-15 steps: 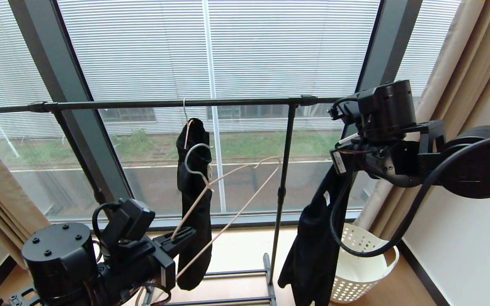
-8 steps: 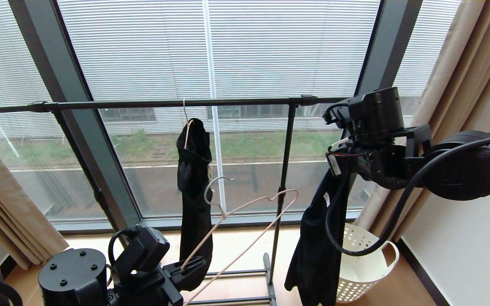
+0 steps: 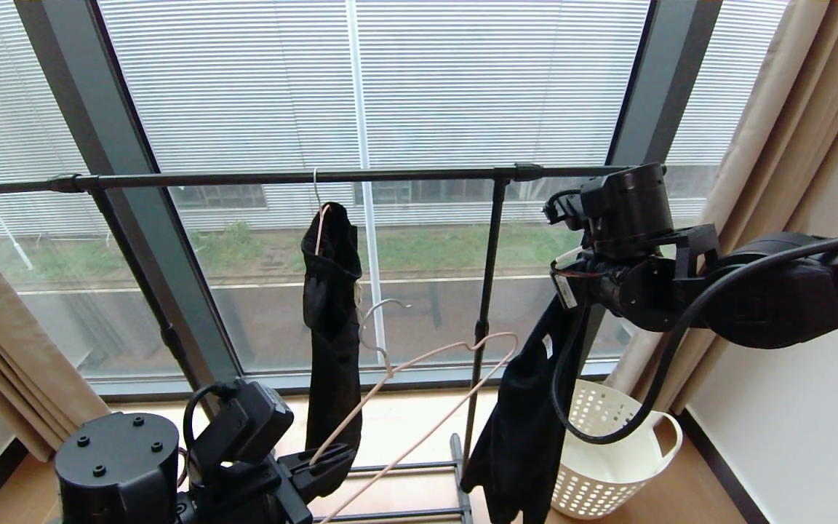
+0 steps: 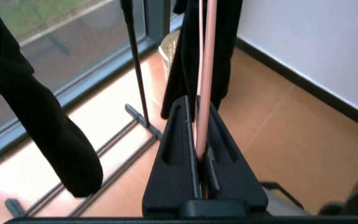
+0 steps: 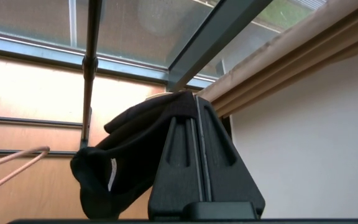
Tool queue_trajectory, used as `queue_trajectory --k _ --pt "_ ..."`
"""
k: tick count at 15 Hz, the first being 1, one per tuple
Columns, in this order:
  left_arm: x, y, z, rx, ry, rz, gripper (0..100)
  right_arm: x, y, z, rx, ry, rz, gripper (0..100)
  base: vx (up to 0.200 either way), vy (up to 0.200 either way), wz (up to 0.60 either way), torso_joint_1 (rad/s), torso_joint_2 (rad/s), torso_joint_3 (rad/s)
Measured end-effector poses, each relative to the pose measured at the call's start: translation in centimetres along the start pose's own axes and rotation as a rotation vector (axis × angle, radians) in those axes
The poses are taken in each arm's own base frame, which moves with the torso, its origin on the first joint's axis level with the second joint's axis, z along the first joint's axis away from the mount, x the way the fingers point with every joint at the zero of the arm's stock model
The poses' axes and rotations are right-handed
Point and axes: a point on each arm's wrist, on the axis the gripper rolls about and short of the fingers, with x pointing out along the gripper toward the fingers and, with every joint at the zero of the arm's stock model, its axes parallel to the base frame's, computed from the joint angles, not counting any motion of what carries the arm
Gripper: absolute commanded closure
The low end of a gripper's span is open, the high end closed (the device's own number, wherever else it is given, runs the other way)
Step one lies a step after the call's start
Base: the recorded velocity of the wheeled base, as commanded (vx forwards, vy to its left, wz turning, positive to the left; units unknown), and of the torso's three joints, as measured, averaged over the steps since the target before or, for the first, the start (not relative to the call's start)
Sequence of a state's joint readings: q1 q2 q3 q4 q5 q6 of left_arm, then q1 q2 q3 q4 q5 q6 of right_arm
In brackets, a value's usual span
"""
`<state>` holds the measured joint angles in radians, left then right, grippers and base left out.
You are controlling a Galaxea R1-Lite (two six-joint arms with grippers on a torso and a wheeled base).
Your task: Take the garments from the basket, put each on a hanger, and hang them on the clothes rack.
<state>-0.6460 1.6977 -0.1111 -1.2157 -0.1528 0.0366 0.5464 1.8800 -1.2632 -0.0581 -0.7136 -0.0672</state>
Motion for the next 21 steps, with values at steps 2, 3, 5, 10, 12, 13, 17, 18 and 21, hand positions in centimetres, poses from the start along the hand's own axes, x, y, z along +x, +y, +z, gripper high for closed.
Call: queue_trajectory --k 2,3,5,10,12,13,17,18,21 --pt "-0.5 -0.4 1.3 0.016 -0.052 -0.019 100 0.1 0.3 -0.1 -0.005 0.003 0.003 100 0.000 0.000 0.00 0.000 0.00 0.000" --pt "-0.7 -0.6 1.7 0.021 -0.073 -0.026 100 0.0 0.5 -0.2 -0.009 0.003 0.006 100 0.000 0.000 0.00 0.000 0.00 0.000" --pt "-0.8 -0.9 2.2 0.029 -0.094 -0.043 100 -0.1 1.2 -0.2 -0.016 0.000 0.021 100 0.000 0.000 0.00 0.000 0.00 0.000" --pt "-0.9 -1.2 2.3 0.031 -0.100 -0.053 100 -0.4 2.1 -0.5 -0.025 -0.009 0.036 100 0.000 0.000 0.00 0.000 0.00 0.000" --pt "-0.8 -1.2 2.3 0.029 -0.099 -0.054 100 -0.5 2.3 -0.5 -0.027 -0.011 0.041 100 0.000 0.000 0.00 0.000 0.00 0.000" --pt "-0.8 -1.2 2.3 0.028 -0.098 -0.054 100 -0.8 2.5 -0.5 -0.031 -0.013 0.050 100 0.000 0.000 0.00 0.000 0.00 0.000" --pt "-0.6 -1.2 2.3 0.026 -0.095 -0.053 100 -1.3 3.0 -0.7 -0.040 -0.017 0.067 100 0.000 0.000 0.00 0.000 0.00 0.000" --pt "-0.6 -1.2 2.2 0.026 -0.095 -0.053 100 -1.5 3.2 -0.8 -0.044 -0.018 0.072 100 0.000 0.000 0.00 0.000 0.00 0.000" --pt "-0.5 -1.1 2.3 0.020 -0.094 -0.052 100 -2.0 3.4 -0.8 -0.047 -0.023 0.085 100 0.000 0.000 0.00 0.000 0.00 0.000"
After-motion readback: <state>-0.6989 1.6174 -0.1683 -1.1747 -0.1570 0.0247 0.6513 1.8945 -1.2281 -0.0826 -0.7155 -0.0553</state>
